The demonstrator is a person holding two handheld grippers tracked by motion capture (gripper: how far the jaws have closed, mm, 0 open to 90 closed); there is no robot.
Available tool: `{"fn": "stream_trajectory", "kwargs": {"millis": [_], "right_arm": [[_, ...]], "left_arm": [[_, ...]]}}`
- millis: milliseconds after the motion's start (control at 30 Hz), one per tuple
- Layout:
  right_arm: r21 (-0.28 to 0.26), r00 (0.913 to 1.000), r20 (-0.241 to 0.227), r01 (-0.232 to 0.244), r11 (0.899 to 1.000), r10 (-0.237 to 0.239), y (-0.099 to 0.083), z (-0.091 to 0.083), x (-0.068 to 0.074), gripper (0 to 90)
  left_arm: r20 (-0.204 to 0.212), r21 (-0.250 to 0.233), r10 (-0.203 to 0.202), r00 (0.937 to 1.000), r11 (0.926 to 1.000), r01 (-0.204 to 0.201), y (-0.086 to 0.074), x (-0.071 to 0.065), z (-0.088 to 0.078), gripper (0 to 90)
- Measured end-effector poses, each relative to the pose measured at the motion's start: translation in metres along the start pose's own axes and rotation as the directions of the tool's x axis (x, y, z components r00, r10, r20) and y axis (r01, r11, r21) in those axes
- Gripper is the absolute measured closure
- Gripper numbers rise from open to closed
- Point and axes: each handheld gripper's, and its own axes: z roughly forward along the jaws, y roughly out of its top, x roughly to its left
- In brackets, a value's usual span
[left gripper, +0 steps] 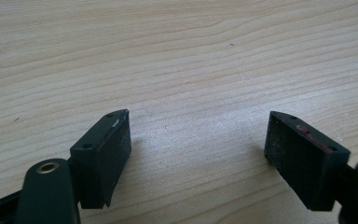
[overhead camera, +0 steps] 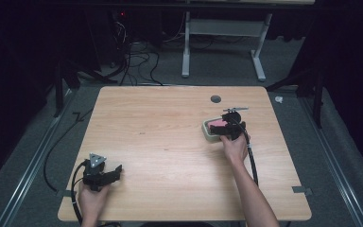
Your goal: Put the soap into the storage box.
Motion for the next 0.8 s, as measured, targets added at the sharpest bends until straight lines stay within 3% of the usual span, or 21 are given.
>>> {"fn": "stream_trajectory", "kwargs": {"millis": [800], "right_arm": [[-0.088, 0.9991, -0.035, 0.021, 0.996, -0.024, 0.000, -0.039, -0.008, 12.3]], "left_arm": [[0.000, 0.000, 0.000, 1.0000, 1.0000, 0.000, 0.000, 0.000, 0.000, 23.1]]}}
